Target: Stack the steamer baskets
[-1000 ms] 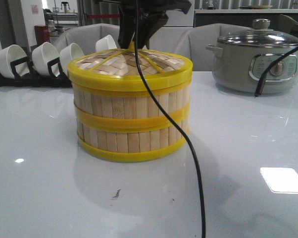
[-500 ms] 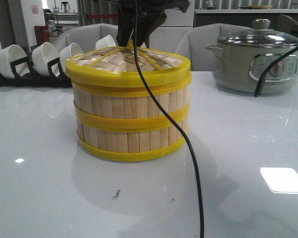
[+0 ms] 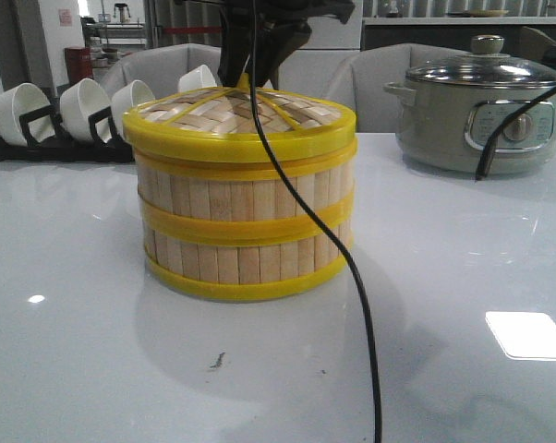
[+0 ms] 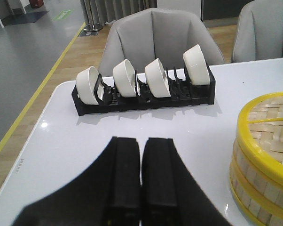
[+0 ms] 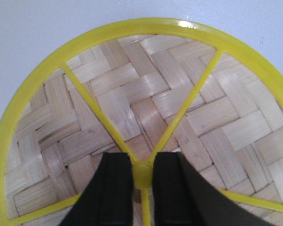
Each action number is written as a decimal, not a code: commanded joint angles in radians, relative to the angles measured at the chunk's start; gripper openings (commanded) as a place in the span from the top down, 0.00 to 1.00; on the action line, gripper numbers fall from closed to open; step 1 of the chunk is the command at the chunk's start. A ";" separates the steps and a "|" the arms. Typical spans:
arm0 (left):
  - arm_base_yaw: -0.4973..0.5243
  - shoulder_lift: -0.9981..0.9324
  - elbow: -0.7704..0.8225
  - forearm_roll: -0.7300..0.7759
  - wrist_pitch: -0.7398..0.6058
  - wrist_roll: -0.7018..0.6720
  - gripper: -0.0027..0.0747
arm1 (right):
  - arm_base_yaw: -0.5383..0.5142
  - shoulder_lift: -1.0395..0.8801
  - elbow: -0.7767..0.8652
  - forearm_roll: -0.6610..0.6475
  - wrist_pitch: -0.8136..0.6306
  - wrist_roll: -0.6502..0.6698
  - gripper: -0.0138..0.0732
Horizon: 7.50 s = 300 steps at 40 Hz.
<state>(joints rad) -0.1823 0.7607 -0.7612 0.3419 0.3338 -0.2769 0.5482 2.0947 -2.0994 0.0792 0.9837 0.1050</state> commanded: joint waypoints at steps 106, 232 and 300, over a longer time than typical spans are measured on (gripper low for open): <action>0.002 -0.001 -0.028 0.001 -0.072 -0.001 0.85 | -0.003 -0.434 -0.050 -0.368 -0.016 0.054 0.78; 0.002 -0.001 -0.028 0.001 -0.066 -0.001 0.85 | -0.003 -1.002 0.542 -0.506 0.010 0.148 0.78; 0.002 -0.001 -0.028 0.001 -0.066 -0.001 0.85 | -0.003 -0.951 0.542 -0.499 -0.064 0.150 0.78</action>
<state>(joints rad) -0.1823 0.7607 -0.7612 0.3419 0.3382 -0.2769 0.5482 1.1620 -1.5344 -0.3893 0.9938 0.2519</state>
